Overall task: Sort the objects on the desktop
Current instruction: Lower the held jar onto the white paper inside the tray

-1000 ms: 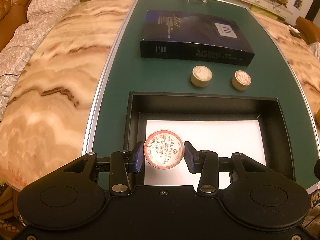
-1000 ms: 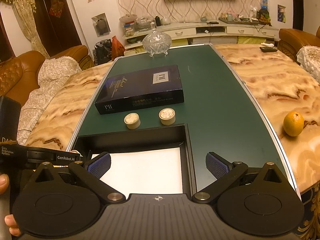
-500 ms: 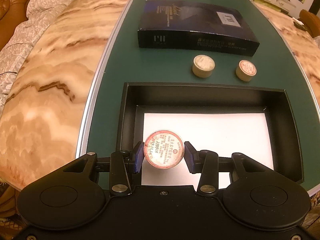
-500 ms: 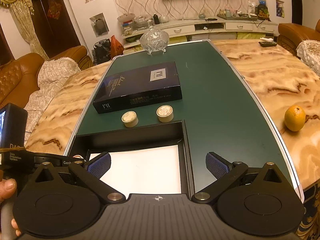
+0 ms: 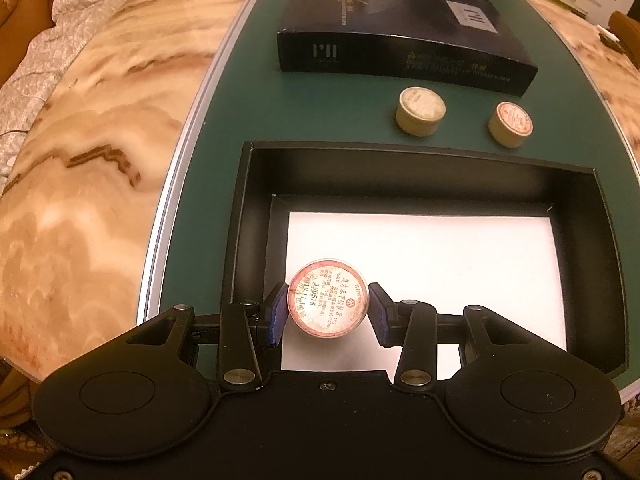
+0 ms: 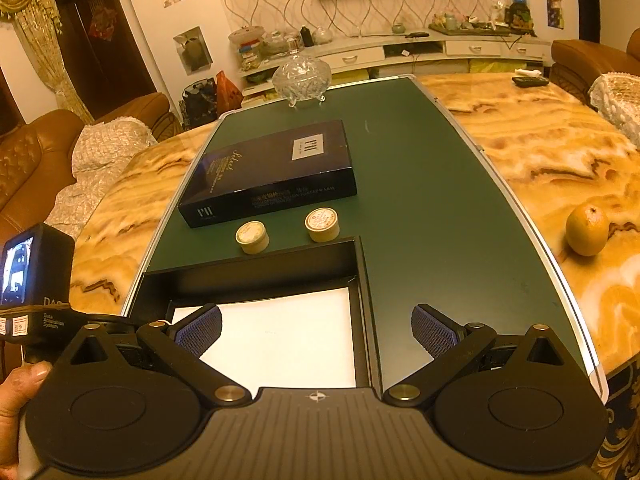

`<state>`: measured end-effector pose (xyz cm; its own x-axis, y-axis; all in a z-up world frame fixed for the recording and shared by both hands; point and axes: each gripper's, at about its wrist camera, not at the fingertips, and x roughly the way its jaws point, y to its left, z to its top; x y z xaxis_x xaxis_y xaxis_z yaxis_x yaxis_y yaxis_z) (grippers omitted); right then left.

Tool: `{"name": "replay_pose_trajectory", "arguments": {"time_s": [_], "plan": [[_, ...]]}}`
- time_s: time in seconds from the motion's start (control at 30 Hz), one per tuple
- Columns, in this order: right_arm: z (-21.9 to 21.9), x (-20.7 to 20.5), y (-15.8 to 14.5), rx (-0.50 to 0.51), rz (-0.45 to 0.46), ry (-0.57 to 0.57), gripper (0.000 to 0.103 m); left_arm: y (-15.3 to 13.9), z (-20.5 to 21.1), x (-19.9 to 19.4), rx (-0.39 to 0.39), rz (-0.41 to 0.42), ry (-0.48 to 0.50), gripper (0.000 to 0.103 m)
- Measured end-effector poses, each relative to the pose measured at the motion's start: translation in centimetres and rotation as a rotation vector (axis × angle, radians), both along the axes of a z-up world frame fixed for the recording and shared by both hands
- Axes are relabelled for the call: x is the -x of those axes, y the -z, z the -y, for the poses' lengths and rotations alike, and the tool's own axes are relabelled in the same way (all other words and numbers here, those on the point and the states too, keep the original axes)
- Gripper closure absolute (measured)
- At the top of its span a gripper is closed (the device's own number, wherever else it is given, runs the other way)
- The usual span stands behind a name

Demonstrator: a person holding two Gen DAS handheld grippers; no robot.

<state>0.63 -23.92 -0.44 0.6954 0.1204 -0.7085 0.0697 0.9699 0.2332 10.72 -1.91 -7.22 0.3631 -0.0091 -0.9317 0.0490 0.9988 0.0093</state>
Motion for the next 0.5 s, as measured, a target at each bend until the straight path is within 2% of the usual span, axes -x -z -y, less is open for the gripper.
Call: {"name": "replay_pose_trajectory", "arguments": {"time_s": [0.5], "plan": [[0.0, -0.1, 0.2, 0.0, -0.006, 0.002, 0.0, 1.2, 0.0, -0.8, -0.015, -0.022, 0.006, 0.062]]}}
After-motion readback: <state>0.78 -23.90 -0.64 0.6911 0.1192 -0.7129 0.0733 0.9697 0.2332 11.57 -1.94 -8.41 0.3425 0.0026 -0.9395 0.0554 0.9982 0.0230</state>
